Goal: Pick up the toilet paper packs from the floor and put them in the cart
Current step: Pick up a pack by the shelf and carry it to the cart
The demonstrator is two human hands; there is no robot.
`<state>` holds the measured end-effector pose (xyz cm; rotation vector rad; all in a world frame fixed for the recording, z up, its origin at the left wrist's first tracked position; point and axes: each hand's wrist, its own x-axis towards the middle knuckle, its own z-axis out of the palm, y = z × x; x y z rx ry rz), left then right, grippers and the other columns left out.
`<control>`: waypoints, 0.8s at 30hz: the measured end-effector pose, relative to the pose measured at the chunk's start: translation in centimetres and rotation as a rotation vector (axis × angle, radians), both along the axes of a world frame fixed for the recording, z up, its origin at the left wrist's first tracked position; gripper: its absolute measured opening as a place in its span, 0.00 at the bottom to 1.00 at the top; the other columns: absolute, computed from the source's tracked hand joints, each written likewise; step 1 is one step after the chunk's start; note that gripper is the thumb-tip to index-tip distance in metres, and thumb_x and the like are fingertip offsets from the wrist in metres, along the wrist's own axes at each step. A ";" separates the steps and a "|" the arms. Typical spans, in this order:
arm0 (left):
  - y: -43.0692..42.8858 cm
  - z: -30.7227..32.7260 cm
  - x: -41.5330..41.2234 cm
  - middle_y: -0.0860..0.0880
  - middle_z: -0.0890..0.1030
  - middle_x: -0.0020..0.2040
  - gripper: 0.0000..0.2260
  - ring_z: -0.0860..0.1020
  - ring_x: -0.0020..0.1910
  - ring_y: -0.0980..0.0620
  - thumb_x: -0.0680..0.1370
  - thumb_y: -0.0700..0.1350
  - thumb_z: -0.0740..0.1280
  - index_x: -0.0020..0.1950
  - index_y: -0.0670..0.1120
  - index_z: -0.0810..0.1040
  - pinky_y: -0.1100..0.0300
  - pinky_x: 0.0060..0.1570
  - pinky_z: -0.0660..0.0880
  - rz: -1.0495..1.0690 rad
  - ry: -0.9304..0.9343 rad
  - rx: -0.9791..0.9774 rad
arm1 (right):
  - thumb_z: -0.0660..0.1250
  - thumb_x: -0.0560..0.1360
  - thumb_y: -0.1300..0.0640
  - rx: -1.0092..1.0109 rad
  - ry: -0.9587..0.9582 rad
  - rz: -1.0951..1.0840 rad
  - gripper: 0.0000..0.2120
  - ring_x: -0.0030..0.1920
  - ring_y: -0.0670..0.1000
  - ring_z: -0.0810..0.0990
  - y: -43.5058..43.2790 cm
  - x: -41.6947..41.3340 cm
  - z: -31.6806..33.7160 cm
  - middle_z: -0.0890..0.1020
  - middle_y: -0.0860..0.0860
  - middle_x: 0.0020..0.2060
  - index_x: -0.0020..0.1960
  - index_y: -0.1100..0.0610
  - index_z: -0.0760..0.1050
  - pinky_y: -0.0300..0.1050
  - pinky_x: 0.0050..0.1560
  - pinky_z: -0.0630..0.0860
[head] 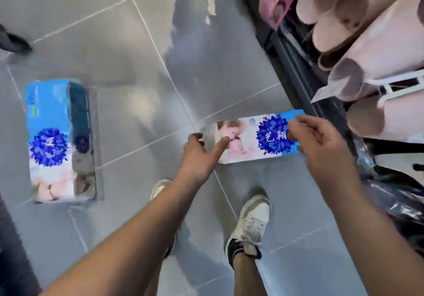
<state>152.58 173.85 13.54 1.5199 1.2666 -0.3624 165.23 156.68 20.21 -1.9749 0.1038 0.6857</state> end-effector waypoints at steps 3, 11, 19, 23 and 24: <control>-0.8 -7.3 0.5 0.44 0.71 0.69 0.41 0.74 0.65 0.43 0.70 0.67 0.71 0.74 0.46 0.61 0.50 0.66 0.71 -0.029 0.080 -0.018 | 0.72 0.75 0.46 -0.051 0.027 -0.013 0.15 0.53 0.43 0.84 -0.6 0.3 -6.0 0.85 0.46 0.52 0.60 0.49 0.79 0.40 0.55 0.79; -2.3 -19.3 4.4 0.37 0.64 0.72 0.39 0.67 0.71 0.35 0.75 0.59 0.69 0.78 0.43 0.56 0.47 0.70 0.65 -0.053 0.155 0.028 | 0.72 0.76 0.46 -0.133 0.087 0.024 0.14 0.55 0.45 0.84 -0.8 0.8 -15.1 0.84 0.43 0.53 0.60 0.46 0.78 0.40 0.56 0.77; -1.7 -23.1 4.1 0.37 0.69 0.70 0.34 0.70 0.68 0.34 0.78 0.57 0.65 0.77 0.43 0.58 0.44 0.65 0.69 -0.268 0.128 0.135 | 0.71 0.77 0.46 -0.166 0.132 0.027 0.13 0.54 0.41 0.83 -0.2 2.6 -17.8 0.84 0.41 0.53 0.61 0.44 0.78 0.42 0.57 0.79; 0.5 -22.7 4.3 0.37 0.73 0.66 0.25 0.74 0.64 0.34 0.79 0.52 0.61 0.73 0.41 0.64 0.42 0.61 0.72 -0.302 0.106 0.204 | 0.70 0.78 0.46 -0.200 0.137 0.014 0.10 0.55 0.43 0.83 -1.0 3.4 -18.6 0.84 0.41 0.53 0.58 0.44 0.77 0.48 0.62 0.79; 1.4 -22.4 4.1 0.37 0.74 0.65 0.24 0.74 0.63 0.34 0.79 0.52 0.59 0.71 0.42 0.65 0.42 0.61 0.72 -0.300 0.116 0.231 | 0.70 0.78 0.46 -0.212 0.132 0.014 0.09 0.55 0.44 0.83 -1.4 3.5 -18.8 0.83 0.42 0.53 0.57 0.43 0.77 0.49 0.63 0.78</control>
